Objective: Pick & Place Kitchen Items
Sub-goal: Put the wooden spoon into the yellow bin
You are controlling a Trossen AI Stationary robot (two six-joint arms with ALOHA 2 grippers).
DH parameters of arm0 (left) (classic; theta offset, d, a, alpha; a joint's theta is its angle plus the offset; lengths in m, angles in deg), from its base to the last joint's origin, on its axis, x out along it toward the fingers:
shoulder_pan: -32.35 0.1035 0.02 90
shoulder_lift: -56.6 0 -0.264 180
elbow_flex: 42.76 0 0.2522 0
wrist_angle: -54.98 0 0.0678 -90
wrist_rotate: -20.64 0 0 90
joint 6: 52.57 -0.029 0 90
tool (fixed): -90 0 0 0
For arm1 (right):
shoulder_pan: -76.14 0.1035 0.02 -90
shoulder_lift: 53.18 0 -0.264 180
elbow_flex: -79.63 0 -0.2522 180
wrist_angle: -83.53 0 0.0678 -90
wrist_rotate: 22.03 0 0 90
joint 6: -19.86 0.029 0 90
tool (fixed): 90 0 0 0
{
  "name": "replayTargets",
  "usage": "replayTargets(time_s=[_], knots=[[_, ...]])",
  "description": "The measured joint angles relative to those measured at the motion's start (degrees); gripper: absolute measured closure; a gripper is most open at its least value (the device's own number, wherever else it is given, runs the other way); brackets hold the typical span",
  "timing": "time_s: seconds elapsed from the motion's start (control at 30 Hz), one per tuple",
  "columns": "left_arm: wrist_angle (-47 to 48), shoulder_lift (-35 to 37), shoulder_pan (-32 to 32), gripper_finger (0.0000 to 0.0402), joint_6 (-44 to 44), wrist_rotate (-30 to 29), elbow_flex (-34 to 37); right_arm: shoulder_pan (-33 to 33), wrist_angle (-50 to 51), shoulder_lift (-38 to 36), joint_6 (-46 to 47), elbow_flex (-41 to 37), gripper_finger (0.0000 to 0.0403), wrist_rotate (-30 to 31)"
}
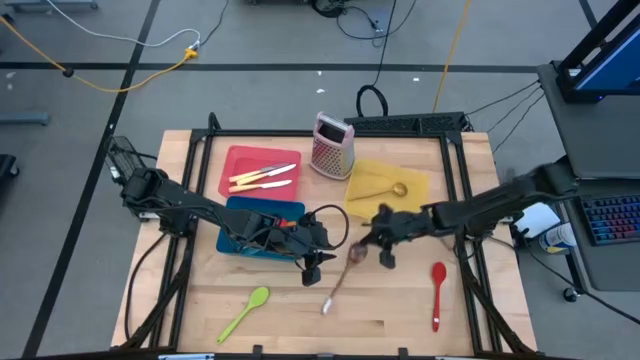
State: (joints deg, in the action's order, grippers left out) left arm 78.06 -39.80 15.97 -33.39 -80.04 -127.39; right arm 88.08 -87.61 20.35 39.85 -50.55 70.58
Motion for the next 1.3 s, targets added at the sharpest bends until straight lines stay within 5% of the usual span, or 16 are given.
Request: replayTargets(time_s=[0.33, 0.57, 0.83, 1.3], knots=[[0.0, 0.0, 0.0, 0.0304, 0.0, -0.1, 0.0, -1.9, 22.3, -26.5, -1.1, 0.0, 0.0403, 28.8], [0.0, 0.0, 0.0, 0.0304, 0.1, -3.0, 0.0, -1.9, 43.0, -36.4, 13.3, 0.0, 0.0403, 53.4], [-0.1, 0.0, 0.0, 0.0304, 0.2, -4.2, 0.0, -1.9, 54.9, -37.5, 32.0, -3.9, 0.0403, 51.5], [-0.1, 0.0, 0.0, 0.0304, 0.0, -5.0, 0.0, -1.9, 42.3, -37.5, 29.8, -18.8, 0.0398, 43.6]])
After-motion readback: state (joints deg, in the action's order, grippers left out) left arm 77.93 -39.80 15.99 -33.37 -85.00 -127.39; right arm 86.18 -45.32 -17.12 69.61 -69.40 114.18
